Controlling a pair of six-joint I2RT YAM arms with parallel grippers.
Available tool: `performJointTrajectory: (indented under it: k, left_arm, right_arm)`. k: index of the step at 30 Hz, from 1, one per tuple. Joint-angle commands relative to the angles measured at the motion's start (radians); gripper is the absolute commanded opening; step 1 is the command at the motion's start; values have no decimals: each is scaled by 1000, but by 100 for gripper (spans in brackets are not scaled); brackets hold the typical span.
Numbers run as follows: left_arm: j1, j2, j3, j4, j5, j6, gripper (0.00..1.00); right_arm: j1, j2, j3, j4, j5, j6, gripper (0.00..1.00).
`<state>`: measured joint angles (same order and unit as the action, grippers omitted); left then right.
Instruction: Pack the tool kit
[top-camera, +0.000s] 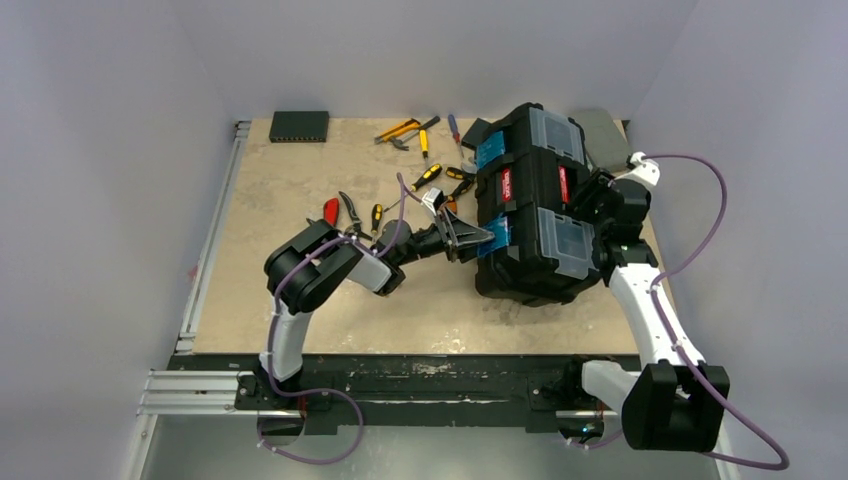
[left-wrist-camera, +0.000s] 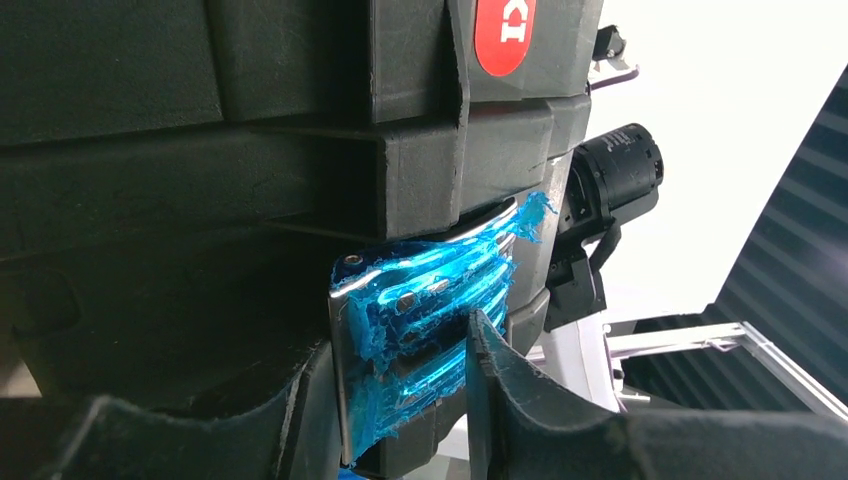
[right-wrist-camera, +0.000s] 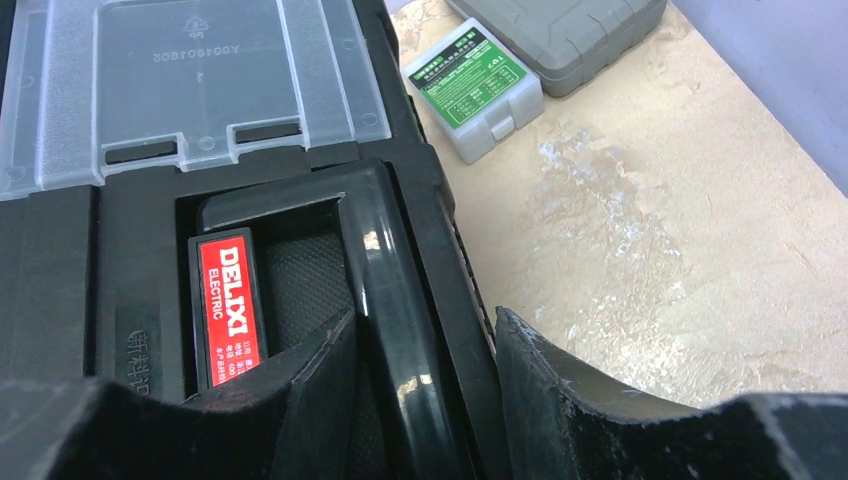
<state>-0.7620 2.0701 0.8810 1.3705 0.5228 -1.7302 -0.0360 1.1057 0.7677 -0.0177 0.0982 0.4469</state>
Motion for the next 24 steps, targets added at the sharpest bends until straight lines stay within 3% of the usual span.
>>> performJointTrajectory:
  k: [1, 24]
  left_arm:
    - [-39, -36, 0, -145, -120, 110, 0]
    - [-26, -205, -59, -440, -198, 302, 0]
  right_arm:
    - [204, 68, -57, -311, -405, 62, 1]
    - [248, 92, -25, -346, -331, 38, 0]
